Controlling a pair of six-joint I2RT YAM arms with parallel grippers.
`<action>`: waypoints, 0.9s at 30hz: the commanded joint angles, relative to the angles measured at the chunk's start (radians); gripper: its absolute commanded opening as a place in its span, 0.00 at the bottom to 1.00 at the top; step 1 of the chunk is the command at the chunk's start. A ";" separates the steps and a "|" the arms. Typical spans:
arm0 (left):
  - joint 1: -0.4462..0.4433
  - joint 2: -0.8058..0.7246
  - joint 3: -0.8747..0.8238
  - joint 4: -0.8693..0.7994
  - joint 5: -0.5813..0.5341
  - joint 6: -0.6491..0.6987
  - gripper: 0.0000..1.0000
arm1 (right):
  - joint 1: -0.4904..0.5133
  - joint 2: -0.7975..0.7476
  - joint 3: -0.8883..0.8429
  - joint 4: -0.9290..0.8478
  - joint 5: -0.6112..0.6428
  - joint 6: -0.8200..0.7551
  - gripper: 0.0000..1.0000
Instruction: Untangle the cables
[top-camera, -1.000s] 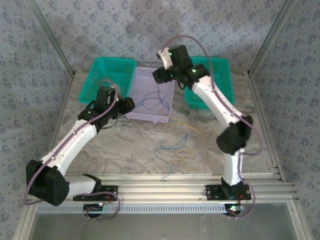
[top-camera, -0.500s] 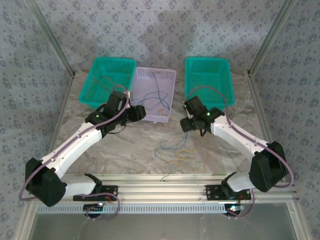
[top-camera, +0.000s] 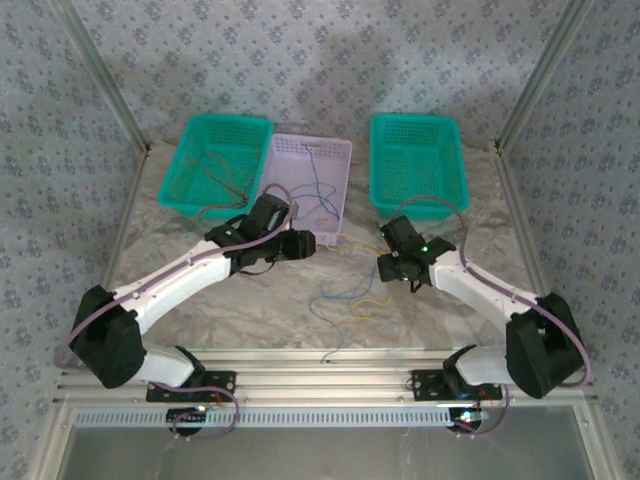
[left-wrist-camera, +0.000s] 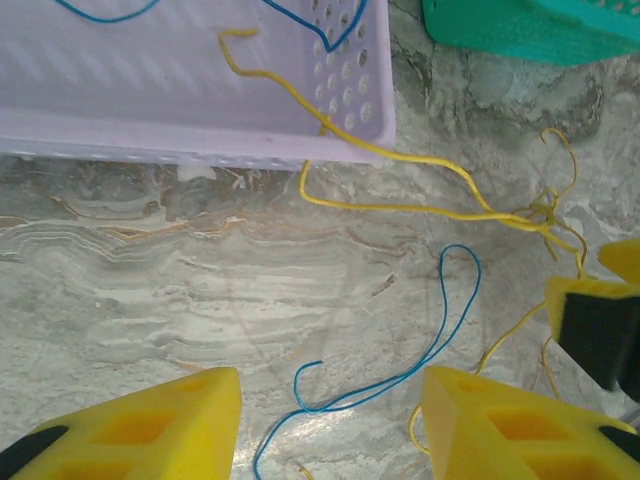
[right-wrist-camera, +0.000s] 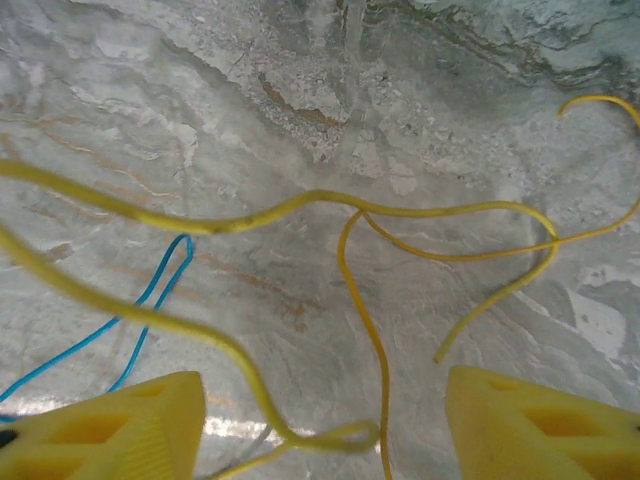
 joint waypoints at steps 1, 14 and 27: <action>-0.018 0.007 0.020 0.027 0.008 0.016 0.51 | -0.023 0.037 0.011 0.065 -0.033 0.009 0.46; -0.027 -0.018 0.013 0.029 -0.004 0.007 0.50 | -0.012 -0.131 0.193 0.029 -0.157 -0.079 0.00; -0.029 -0.014 0.032 0.059 0.025 0.011 0.51 | 0.035 -0.250 0.356 -0.001 -0.322 -0.107 0.00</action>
